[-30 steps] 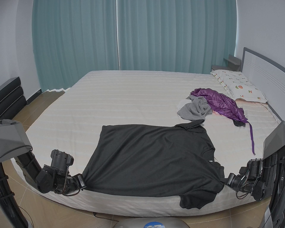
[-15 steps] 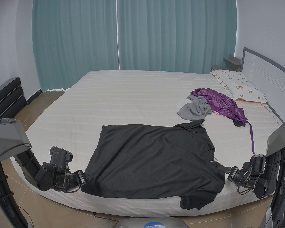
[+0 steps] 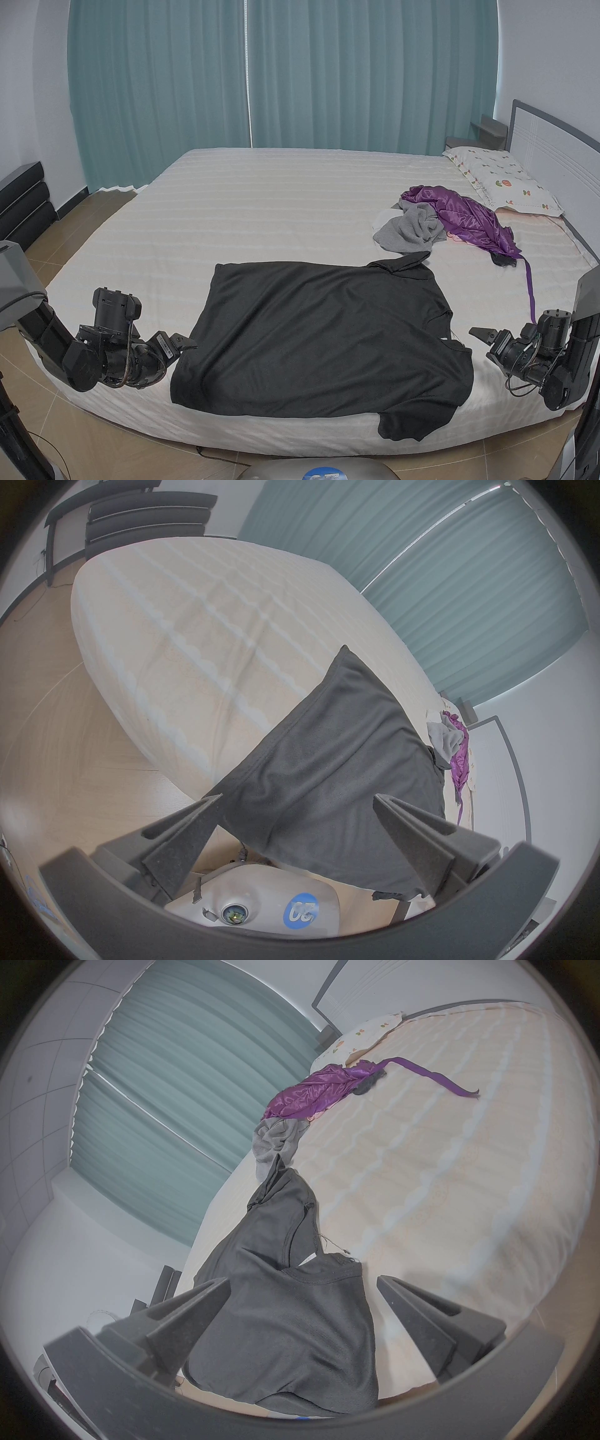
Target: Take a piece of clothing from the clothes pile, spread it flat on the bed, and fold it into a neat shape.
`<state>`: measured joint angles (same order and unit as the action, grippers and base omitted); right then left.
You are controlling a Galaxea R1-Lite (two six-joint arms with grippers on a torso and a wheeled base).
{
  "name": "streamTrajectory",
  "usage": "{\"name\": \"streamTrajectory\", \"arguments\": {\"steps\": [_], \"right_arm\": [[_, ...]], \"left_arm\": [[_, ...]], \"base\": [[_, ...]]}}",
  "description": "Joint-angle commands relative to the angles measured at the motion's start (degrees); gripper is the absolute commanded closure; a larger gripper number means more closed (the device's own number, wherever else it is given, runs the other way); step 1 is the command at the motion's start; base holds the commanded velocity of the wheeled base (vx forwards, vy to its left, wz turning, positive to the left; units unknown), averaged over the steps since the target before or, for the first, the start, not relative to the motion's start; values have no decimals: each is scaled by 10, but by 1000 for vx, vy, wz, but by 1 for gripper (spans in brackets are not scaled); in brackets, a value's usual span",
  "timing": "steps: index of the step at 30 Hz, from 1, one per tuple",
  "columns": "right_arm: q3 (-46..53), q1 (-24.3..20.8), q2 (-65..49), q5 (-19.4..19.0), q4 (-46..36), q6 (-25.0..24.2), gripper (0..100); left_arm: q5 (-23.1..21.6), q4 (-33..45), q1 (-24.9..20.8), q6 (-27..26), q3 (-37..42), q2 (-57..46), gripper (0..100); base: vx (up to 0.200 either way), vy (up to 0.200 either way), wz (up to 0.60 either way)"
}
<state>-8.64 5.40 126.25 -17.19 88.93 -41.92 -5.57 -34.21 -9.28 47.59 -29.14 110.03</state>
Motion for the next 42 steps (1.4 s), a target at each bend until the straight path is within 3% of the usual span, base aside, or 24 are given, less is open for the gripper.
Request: {"name": "streamTrajectory", "arguments": {"steps": [1,14,26,30,36,42], "right_arm": [[0,0,-4,0,8,0,0],[-1,-2,2,-1,8,0,0],[0,-7,10,-1,8,0,0],[0,-7,10,-1,8,0,0],[0,-7,10,-2,8,-1,0],[-1,-12,10,-2,8,-9,0]], "left_arm": [[0,0,0,0,-1,-3,0],[1,-1,-4,1,-4,4,0],[-13,-1,-15,2,-7,5,0],[-14,-1,-17,4,-9,1,0],[-14,0,-16,4,-38,10,0],[-16,7,-11,4,-140,65,0]], "base": [[0,200,0],[0,46,0],[200,0,0],[0,0,0],[0,0,0],[0,0,0]]}}
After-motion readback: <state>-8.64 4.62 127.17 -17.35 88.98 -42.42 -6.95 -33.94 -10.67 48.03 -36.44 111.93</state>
